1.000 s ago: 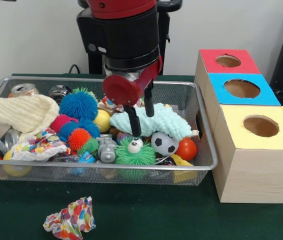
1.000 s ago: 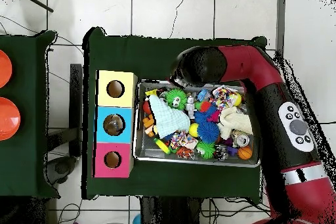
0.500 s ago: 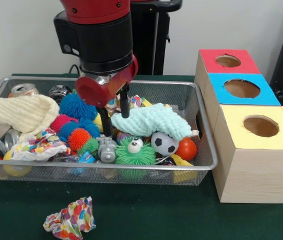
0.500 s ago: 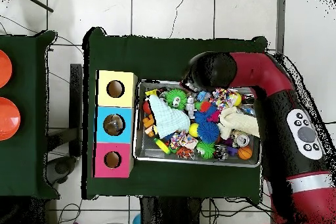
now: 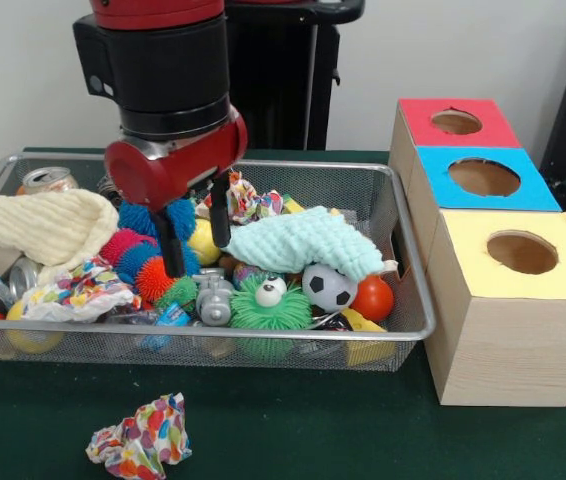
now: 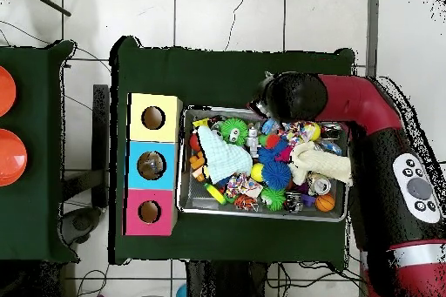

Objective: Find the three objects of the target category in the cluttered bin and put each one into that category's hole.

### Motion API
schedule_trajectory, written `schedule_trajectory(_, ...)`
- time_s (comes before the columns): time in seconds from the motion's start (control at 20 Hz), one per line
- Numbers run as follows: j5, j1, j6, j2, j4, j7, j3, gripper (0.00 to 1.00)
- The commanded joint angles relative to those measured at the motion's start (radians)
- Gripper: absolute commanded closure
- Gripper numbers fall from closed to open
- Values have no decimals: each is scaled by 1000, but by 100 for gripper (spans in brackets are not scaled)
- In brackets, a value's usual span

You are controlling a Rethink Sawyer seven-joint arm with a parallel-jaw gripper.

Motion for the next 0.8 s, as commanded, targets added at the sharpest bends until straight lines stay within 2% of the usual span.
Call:
schedule_trajectory(0.05, 34, 21, -79, 0, 82, 326, -112, 0)
schedule_trajectory(0.45, 80, 65, -162, 5, 97, 415, -188, 0)
schedule_trajectory(0.6, 101, 71, -195, 12, 115, 427, -206, 0)
schedule_trajectory(0.8, 91, 93, -232, 19, 116, 413, -235, 0)
